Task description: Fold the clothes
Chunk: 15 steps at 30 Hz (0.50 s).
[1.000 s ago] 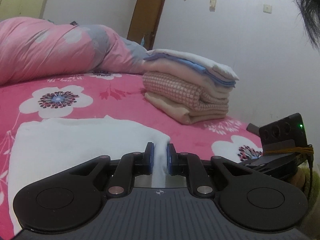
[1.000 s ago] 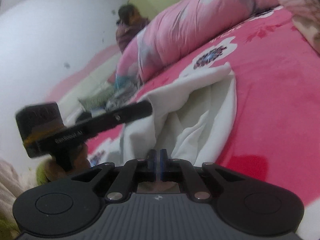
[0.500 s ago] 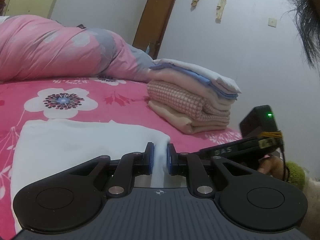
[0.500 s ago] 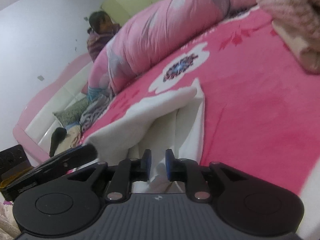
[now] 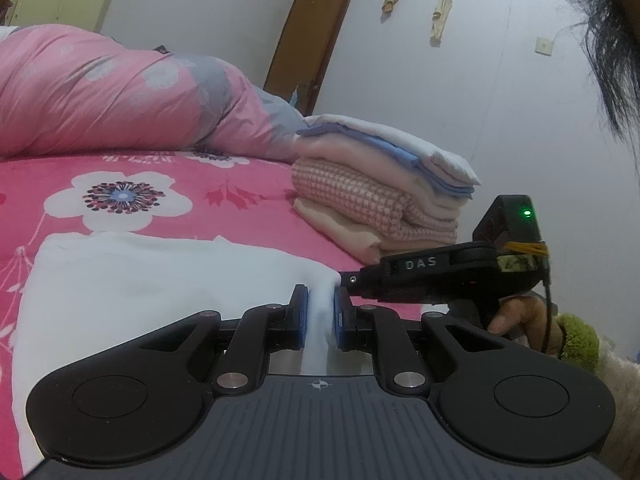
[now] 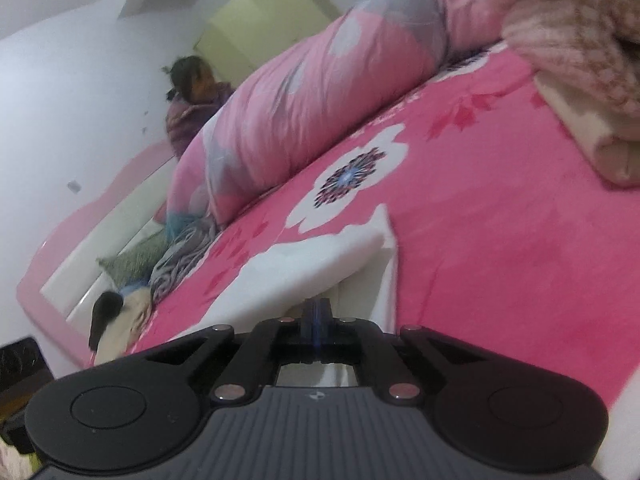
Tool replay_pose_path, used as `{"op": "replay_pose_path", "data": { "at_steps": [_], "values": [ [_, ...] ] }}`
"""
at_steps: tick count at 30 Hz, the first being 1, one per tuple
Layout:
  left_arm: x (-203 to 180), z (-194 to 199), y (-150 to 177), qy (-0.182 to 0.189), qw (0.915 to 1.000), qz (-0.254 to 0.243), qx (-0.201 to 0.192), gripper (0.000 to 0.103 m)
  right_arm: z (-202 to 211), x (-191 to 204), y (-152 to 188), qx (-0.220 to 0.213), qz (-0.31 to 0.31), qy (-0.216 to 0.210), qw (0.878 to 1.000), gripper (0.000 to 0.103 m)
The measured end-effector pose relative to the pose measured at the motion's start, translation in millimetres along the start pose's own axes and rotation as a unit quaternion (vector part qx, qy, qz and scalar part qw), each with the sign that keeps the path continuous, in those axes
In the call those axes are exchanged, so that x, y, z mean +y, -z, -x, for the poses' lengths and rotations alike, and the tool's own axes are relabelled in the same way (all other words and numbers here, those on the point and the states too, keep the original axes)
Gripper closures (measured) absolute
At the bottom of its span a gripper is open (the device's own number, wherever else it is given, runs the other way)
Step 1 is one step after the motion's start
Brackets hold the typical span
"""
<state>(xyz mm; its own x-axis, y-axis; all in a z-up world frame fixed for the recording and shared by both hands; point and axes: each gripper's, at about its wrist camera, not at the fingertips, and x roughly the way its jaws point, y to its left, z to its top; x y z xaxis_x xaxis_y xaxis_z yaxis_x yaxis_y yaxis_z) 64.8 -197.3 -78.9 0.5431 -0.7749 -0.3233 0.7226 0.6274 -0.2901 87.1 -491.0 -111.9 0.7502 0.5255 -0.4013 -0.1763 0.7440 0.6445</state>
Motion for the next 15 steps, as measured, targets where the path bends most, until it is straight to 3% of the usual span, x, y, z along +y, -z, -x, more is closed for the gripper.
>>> {"op": "replay_pose_path", "data": {
  "at_steps": [3,7,12,14,15],
  "values": [
    [1,4,-1,-0.003,1.0000,0.005,-0.008,0.091,-8,-3,-4,0.025,-0.003,-0.010,1.000,0.100],
    [1,6,-1,-0.004,0.9999,0.010,-0.013,0.091,-19,13,-7,0.039,0.062,0.013,0.997,0.066],
    [2,7,-1,-0.004,0.9998,0.012,-0.016,0.091,-38,23,-6,0.070,0.122,0.032,0.990,0.068],
    [2,7,-1,-0.003,0.9998,0.013,-0.016,0.091,-42,24,-6,0.070,0.136,0.028,0.988,0.080],
    [2,7,0,-0.002,0.9998,0.014,-0.016,0.091,-39,25,-7,0.057,0.137,0.025,0.989,0.095]
  ]
}}
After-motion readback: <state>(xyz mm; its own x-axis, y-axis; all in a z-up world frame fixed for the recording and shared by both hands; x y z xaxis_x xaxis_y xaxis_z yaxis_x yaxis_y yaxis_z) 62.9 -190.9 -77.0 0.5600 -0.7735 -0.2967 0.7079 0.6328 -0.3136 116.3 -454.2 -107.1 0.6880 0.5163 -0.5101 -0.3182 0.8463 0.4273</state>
